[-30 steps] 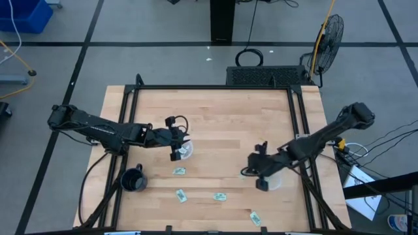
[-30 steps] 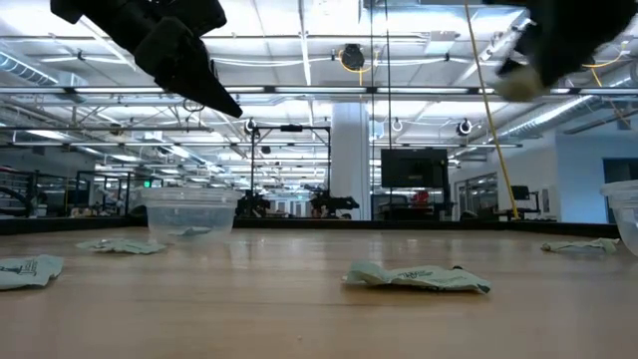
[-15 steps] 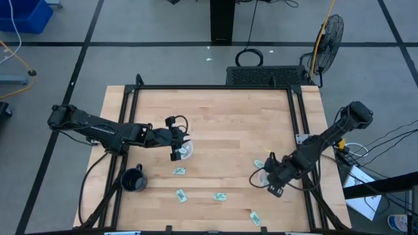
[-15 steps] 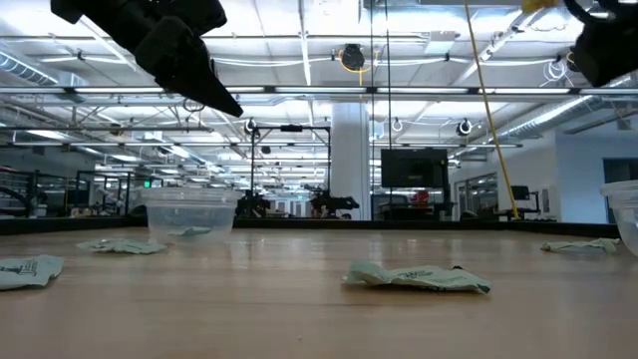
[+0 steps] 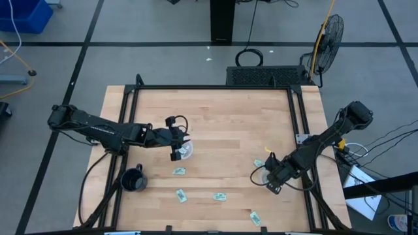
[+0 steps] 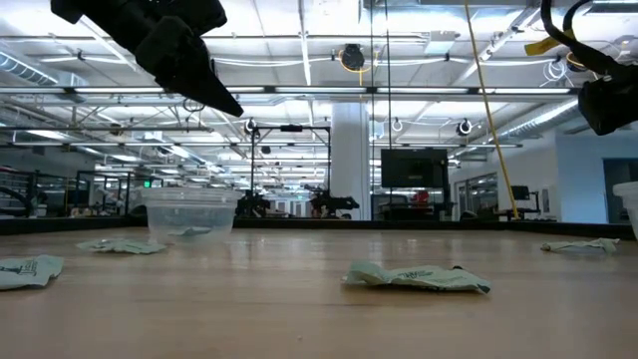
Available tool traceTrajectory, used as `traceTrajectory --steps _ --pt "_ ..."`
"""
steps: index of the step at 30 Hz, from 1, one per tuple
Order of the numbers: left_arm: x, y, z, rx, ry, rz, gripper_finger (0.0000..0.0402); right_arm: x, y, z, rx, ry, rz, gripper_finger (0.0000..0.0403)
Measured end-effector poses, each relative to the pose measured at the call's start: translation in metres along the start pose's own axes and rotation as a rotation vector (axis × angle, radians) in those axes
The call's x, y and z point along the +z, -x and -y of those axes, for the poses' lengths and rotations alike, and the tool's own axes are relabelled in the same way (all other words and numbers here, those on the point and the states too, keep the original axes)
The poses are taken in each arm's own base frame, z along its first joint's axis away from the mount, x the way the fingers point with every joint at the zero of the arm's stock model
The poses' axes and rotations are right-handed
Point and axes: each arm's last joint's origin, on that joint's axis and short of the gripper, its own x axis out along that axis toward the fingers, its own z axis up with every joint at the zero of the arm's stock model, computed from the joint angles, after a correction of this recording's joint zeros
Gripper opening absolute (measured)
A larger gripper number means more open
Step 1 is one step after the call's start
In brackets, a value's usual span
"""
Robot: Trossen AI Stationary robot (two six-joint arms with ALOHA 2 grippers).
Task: Pick and place Stevia / Truvia into bins
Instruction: Put the green stevia packet into the right transparent container, then put the green stevia packet into the left transparent container
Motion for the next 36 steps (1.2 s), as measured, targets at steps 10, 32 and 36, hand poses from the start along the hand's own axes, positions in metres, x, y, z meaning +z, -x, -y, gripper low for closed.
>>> traceTrajectory --steps 10,32,36 --pt "0.000 0.000 0.000 0.000 0.000 0.000 0.0104 0.000 0.000 -0.002 0.021 -0.017 0.005 0.0072" --pt "-0.036 0.001 0.046 -0.443 -0.076 -0.350 0.0104 0.028 0.072 -0.018 0.354 0.408 0.815 0.0052" --pt "-0.046 -0.002 0.068 -0.467 -0.089 -0.411 0.0104 0.034 0.079 -0.026 0.225 0.554 1.043 0.0052"
